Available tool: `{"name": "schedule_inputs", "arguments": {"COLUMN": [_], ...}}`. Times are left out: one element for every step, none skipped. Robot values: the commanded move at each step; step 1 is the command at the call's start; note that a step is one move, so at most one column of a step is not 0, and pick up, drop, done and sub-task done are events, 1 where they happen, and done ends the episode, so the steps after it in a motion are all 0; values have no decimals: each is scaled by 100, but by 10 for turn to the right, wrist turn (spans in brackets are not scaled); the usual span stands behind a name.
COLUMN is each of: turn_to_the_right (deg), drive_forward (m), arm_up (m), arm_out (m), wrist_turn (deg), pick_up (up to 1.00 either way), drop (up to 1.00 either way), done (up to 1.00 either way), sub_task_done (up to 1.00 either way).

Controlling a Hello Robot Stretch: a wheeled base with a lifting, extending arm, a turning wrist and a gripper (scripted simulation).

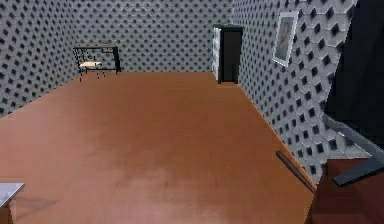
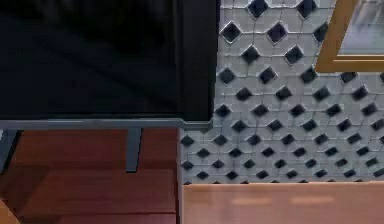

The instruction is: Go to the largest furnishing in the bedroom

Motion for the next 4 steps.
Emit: {"name": "schedule_inputs", "arguments": {"turn_to_the_right": [0,-450,-120,0], "drive_forward": [80,0,0,55], "arm_up": [0,0,0,0], "arm_out": [0,0,0,0], "wrist_turn": [0,0,0,0], "pick_up": [0,0,0,0], "drop": [0,0,0,0], "done": [0,0,0,0], "sub_task_done": [0,0,0,0]}}
